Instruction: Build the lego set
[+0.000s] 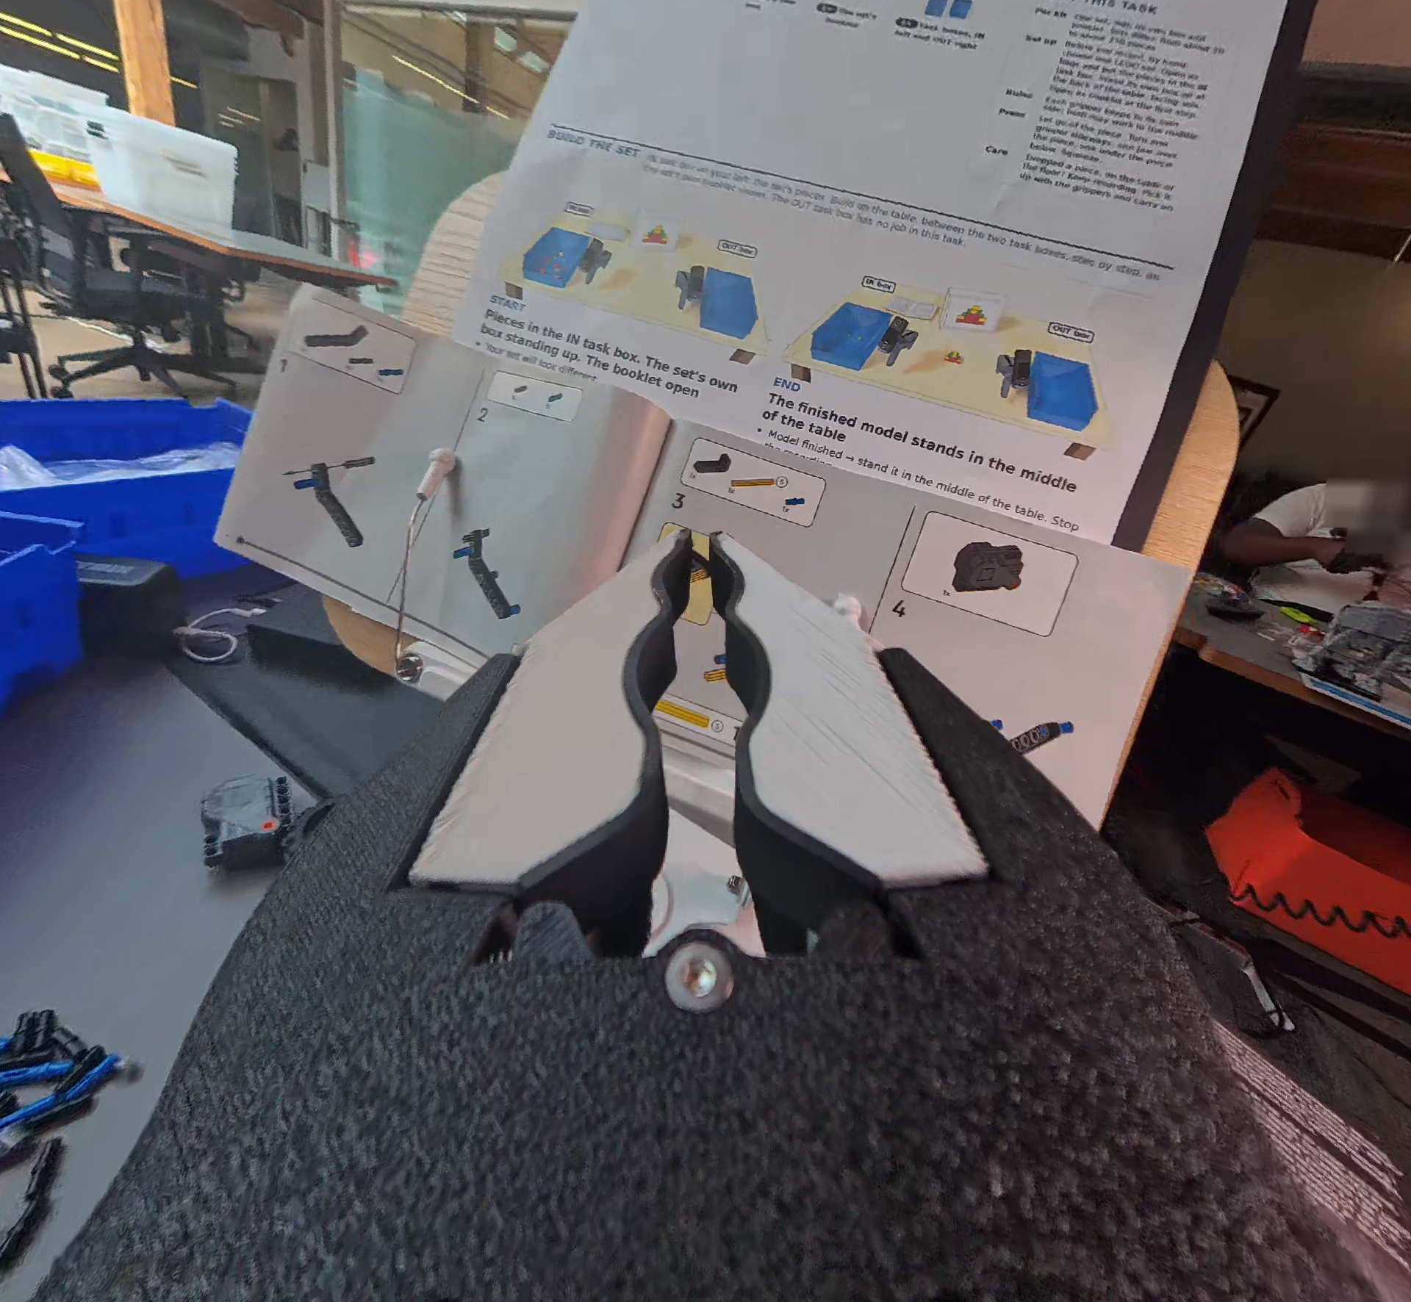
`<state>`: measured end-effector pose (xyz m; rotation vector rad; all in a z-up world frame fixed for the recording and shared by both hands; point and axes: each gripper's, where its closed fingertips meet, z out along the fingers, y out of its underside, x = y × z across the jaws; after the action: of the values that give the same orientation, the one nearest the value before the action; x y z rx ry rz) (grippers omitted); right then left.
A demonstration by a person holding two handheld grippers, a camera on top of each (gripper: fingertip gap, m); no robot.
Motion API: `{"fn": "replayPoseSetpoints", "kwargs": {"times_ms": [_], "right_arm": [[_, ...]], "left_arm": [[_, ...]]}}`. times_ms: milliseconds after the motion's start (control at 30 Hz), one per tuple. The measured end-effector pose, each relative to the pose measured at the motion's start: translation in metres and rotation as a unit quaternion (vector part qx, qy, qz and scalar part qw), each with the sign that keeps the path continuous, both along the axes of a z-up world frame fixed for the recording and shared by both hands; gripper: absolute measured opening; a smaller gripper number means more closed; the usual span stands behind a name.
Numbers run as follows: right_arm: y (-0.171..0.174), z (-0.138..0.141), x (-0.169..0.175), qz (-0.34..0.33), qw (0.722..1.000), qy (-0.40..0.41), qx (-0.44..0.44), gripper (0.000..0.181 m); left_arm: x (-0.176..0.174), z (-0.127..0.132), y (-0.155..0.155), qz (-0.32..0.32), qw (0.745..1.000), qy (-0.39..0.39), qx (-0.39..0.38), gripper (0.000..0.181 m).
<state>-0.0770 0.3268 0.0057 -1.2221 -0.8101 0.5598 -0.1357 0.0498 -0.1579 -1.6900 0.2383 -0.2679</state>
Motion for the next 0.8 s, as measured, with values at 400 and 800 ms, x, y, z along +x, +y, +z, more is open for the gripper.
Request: {"fn": "replayPoseSetpoints", "kwargs": {"times_ms": [400,800], "right_arm": [[-0.199,-0.104,0.086,0.139,0.982,-0.022,-0.128,0.008],[-0.202,-0.180,0.114,0.098,0.983,-0.124,-0.091,0.012]], "left_arm": [[-0.047,0.005,0.001,0.076,0.997,0.016,0.003,0.023],[-0.025,-0.013,0.004,0.036,0.999,0.015,-0.027,0.018]]}}
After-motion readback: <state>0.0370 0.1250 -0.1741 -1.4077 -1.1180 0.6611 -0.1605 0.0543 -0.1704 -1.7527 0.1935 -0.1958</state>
